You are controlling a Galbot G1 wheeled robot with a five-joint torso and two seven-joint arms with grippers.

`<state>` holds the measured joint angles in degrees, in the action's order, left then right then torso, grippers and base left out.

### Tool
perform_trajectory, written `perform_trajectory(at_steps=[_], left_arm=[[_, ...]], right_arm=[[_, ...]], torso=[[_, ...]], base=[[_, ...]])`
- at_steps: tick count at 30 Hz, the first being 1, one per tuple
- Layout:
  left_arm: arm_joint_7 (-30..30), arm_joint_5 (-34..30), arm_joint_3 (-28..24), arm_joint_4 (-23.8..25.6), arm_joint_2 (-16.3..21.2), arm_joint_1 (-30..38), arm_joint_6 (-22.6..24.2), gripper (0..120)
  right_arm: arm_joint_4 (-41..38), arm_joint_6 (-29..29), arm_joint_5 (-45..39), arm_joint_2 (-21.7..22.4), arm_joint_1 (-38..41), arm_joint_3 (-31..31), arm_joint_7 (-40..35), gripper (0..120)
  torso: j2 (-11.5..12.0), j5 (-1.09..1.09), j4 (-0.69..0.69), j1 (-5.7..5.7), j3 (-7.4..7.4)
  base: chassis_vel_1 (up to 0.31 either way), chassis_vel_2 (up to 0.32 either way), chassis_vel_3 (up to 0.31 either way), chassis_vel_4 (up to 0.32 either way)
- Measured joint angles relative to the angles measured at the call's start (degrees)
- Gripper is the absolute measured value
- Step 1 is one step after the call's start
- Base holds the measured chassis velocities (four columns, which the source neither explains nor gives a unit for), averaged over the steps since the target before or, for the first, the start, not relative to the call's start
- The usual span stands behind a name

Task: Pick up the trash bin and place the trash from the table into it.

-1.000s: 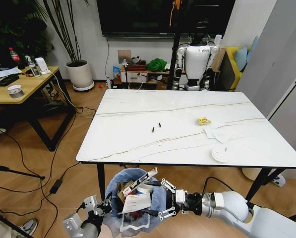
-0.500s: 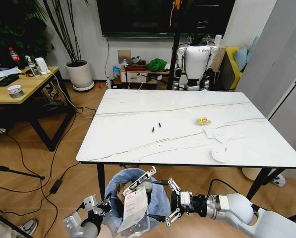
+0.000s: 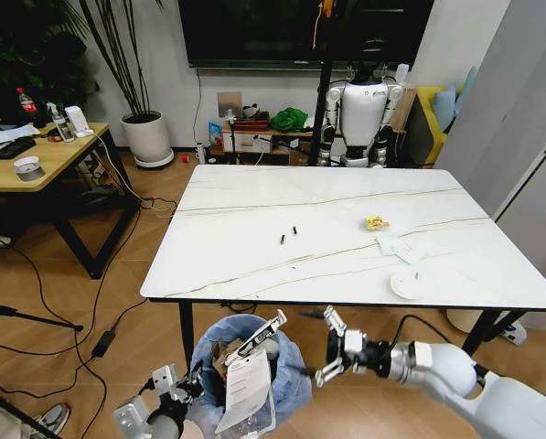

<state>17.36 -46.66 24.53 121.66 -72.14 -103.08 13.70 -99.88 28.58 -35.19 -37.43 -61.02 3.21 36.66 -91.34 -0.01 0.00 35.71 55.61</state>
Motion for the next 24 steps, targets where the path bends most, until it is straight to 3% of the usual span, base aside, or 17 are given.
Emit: perform_trajectory(at_steps=[5, 13, 24], left_arm=[[0.03, 0.29, 0.31, 0.21, 0.10, -0.29, 0.00, 0], [-0.06, 0.63, 0.94, 0.88, 0.22, -1.05, -0.08, 0], [-0.13, 0.72, 1.07, 1.18, 1.08, -1.30, -0.13, 0]], right_arm=[[7.28, -0.91, -3.29, -2.63, 1.32, -3.59, -7.14, 100], [15.07, -6.98, -8.99, -6.14, 8.19, -1.04, -18.10, 100], [20.10, -11.76, -10.81, -9.62, 15.10, 2.30, -22.26, 100]], torso=[[0.00, 0.01, -0.01, 0.00, 0.00], [0.00, 0.02, 0.00, 0.00, 0.00], [0.00, 0.01, 0.01, 0.00, 0.00]], base=[[0.000, 0.000, 0.000, 0.000], [0.000, 0.000, 0.000, 0.000], [0.000, 0.000, 0.000, 0.000]])
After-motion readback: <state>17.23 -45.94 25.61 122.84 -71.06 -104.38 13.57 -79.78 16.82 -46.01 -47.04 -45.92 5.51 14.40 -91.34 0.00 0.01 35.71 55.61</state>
